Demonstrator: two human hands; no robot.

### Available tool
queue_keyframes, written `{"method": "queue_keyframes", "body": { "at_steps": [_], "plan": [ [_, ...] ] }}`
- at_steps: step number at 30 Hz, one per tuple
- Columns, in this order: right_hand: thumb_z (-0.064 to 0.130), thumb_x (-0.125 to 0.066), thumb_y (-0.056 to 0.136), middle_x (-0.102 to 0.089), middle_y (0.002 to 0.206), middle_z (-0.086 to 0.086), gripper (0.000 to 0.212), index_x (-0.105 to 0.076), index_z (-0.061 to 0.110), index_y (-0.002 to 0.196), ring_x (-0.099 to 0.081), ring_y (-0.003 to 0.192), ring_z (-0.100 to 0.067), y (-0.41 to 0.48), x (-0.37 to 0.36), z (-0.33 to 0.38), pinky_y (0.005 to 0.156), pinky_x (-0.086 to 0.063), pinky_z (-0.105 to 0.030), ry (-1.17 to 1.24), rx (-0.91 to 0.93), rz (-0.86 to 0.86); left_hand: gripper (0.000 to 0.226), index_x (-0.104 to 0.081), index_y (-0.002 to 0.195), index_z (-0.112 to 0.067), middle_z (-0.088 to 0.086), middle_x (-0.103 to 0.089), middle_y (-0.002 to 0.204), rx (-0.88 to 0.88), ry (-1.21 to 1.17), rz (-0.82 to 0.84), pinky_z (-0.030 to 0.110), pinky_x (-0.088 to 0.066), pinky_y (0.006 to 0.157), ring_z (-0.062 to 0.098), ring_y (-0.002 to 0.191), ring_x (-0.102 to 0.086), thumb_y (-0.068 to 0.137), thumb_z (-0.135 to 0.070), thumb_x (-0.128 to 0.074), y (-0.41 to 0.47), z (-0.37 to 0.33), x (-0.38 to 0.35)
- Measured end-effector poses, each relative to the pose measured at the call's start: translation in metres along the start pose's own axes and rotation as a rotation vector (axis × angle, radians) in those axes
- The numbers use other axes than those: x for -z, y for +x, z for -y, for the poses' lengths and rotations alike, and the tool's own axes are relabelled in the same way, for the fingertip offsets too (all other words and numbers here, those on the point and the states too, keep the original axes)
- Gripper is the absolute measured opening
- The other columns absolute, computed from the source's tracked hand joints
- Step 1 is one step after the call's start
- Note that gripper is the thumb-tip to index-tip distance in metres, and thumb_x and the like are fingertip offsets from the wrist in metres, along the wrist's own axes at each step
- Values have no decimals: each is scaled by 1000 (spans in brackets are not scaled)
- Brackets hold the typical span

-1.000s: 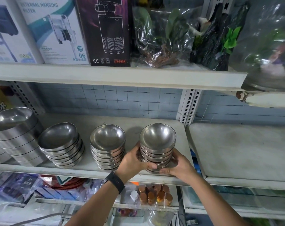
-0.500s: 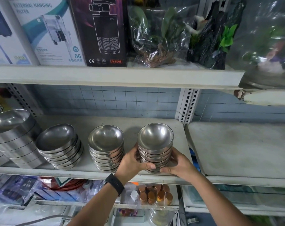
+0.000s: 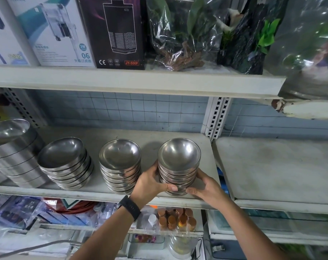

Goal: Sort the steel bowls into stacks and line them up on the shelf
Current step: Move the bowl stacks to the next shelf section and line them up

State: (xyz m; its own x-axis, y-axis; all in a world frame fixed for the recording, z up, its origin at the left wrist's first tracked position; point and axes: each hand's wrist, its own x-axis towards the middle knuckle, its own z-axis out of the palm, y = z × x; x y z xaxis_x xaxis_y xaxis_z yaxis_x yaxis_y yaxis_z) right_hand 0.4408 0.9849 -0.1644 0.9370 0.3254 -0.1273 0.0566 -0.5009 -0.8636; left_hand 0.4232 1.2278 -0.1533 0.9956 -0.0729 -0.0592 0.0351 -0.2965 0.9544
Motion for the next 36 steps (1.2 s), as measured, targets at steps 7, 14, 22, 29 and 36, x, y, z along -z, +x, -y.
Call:
{"method": "queue_keyframes", "body": {
  "at_steps": [7, 14, 22, 29, 36],
  "plan": [
    [61, -83, 69, -64, 130, 20, 82, -49, 35, 138, -57, 123, 2, -5, -2, -9, 112, -44, -44, 68, -30, 22, 119, -40, 151, -29, -26, -66, 117, -73, 131, 2, -1, -40, 88, -22, 111, -54, 48, -46, -98, -1, -13, -3],
    [63, -83, 69, -63, 132, 20, 87, -45, 38, 143, -57, 125, -2, -3, -2, -5, 110, -46, -43, 60, -17, 25, 114, -46, 148, -28, -30, -69, 110, -53, 135, -29, 0, -41, 87, -19, 109, -57, 47, -47, -98, 0, -9, 0],
    [69, -80, 68, -58, 139, 21, 89, -43, 41, 145, -52, 131, -2, -2, -3, -6, 113, -42, -44, 60, -22, 25, 109, -49, 146, -23, -18, -72, 116, -48, 53, -12, 13, -49, 96, -8, 112, -62, 51, -39, -99, -1, -5, -1],
    [67, -79, 71, -58, 140, 21, 89, -40, 42, 147, -51, 132, -2, -2, -4, -7, 114, -41, -45, 61, -23, 36, 100, -54, 140, -20, -13, -73, 117, -35, 30, 0, 30, -50, 105, 2, 116, -64, 53, -33, -100, 1, 1, 1],
    [69, -81, 67, -57, 141, 21, 90, -43, 43, 144, -51, 133, -4, -2, -2, -3, 113, -42, -48, 58, -17, 44, 100, -52, 141, -20, -11, -72, 121, -40, 10, 28, 34, -50, 107, 4, 117, -64, 55, -32, -100, 0, -2, 3]
  ]
}}
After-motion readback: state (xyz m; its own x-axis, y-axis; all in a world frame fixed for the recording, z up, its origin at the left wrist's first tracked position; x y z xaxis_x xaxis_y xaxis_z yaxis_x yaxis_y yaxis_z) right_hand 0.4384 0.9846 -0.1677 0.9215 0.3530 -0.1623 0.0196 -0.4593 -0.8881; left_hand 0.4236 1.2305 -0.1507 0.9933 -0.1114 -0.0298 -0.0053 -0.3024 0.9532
